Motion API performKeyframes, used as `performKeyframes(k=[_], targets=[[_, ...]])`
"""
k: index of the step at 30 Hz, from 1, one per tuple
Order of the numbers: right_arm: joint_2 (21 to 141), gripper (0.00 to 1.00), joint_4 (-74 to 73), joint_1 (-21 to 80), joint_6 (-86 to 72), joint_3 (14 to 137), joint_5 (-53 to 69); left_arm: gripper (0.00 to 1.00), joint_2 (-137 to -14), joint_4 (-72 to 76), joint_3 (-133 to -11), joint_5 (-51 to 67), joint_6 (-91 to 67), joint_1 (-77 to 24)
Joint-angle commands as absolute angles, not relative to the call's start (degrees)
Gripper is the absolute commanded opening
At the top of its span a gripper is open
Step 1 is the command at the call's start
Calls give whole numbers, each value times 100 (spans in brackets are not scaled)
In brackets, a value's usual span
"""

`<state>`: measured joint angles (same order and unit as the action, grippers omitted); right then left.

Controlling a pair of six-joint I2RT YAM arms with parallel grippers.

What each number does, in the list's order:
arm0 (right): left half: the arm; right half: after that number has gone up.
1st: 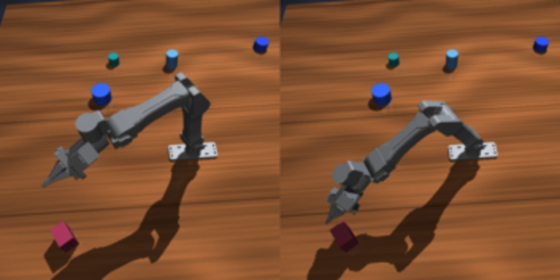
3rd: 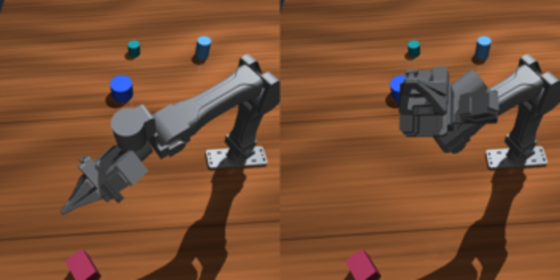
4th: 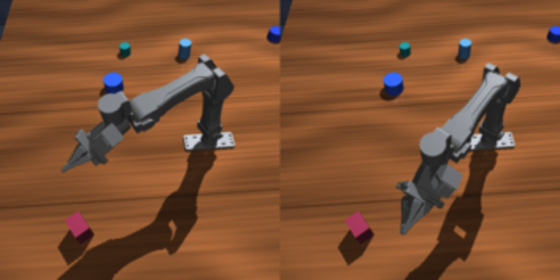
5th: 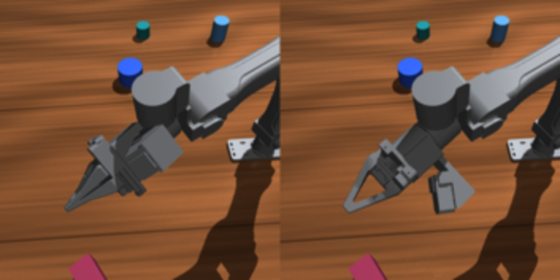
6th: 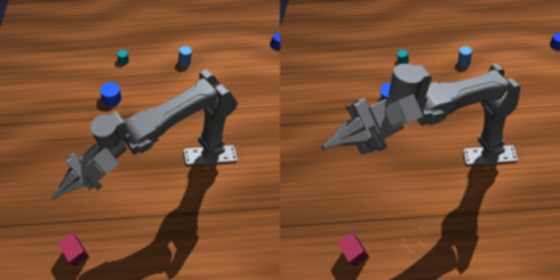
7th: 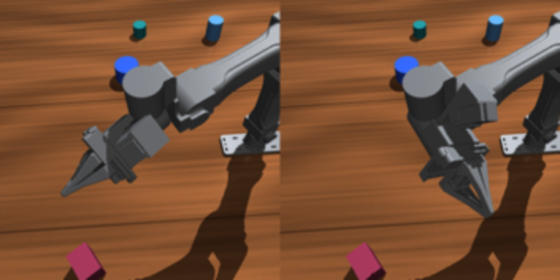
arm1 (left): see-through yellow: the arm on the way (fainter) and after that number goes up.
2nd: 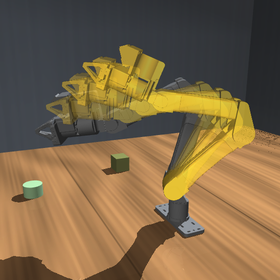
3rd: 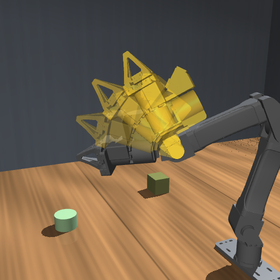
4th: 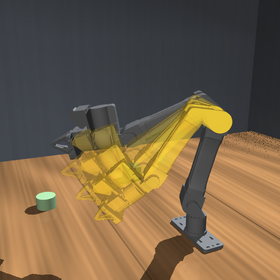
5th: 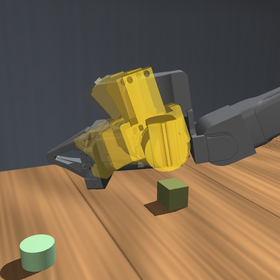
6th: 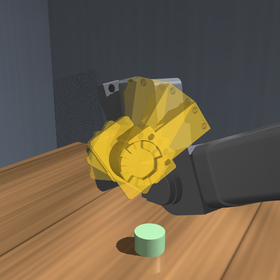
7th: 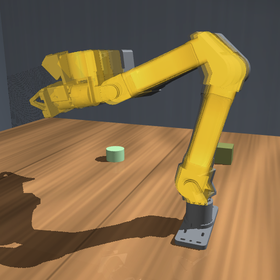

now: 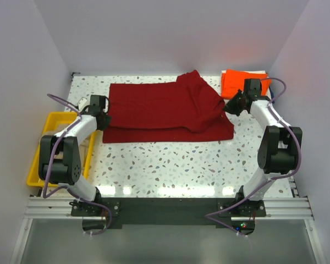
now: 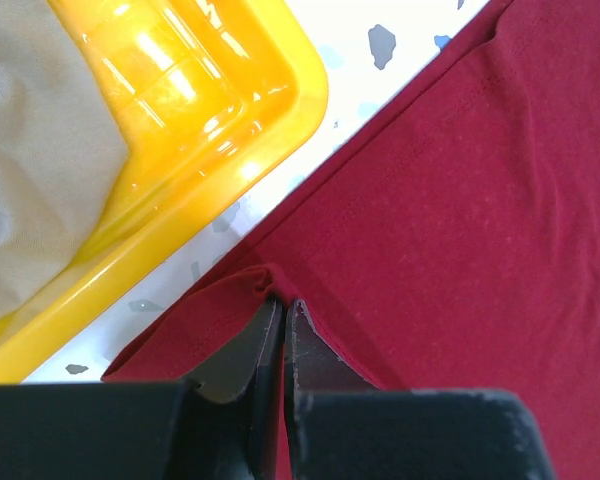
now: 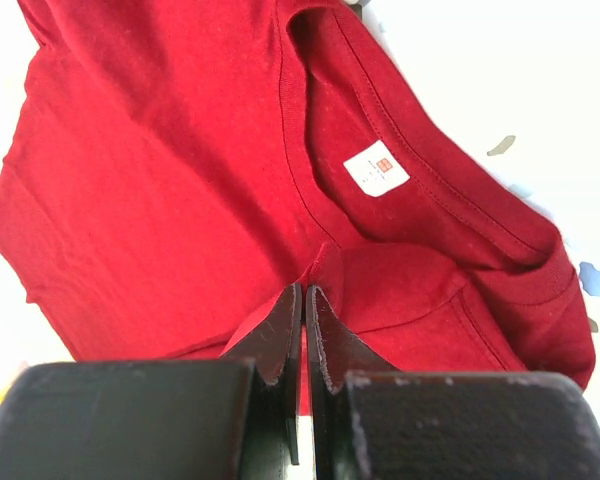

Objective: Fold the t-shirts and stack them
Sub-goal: Fold the tshirt

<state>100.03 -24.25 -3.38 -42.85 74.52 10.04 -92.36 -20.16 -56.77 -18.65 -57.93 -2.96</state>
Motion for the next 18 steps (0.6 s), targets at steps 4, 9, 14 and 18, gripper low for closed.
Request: performKeyframes(k=[4, 9, 14, 18], targets=[[10116, 0, -2259, -343, -4316, 7795, 1125, 1, -9290, -1749, -5818, -1942, -5792, -220], [10274, 0, -2303, -343, -4272, 7910, 1169, 1, -9343, -1705, -5827, -1916, -5775, -220], [10424, 0, -2312, -343, -4201, 8042, 1222, 7, -9387, -1547, -5818, -1820, -5608, -220], [10555, 13, -2277, -343, -4166, 8156, 1362, 33, -9352, -1099, -5827, -1530, -5309, -211]])
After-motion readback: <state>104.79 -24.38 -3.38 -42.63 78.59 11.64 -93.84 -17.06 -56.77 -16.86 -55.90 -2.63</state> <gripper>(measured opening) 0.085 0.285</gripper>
